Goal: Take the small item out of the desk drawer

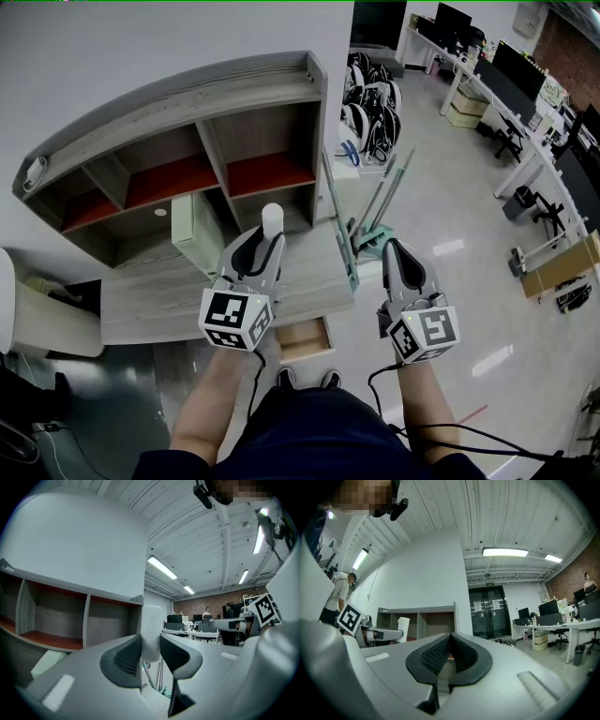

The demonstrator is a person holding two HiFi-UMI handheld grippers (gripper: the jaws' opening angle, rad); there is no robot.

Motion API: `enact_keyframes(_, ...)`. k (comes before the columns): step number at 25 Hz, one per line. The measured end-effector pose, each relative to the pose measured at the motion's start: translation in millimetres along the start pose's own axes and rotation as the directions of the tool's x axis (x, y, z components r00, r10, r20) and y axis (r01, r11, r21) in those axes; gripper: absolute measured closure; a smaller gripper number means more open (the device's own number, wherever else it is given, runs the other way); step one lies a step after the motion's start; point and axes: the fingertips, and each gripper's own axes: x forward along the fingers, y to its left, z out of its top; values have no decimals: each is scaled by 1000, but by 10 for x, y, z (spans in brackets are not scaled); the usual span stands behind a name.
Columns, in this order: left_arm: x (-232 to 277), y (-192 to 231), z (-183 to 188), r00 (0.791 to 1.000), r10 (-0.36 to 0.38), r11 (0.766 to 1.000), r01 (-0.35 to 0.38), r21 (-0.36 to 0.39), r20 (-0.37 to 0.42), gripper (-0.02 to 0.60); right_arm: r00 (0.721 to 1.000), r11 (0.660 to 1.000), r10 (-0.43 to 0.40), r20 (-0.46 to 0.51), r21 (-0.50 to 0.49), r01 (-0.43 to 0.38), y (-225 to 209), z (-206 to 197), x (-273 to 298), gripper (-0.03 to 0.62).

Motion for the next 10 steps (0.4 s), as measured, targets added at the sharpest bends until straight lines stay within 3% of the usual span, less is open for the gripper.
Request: enact_keyframes(10, 0, 49, -31, 1000, -6, 1000, 6, -5, -4, 453, 1000, 1000, -2, 1, 0, 2, 31, -28, 44, 588)
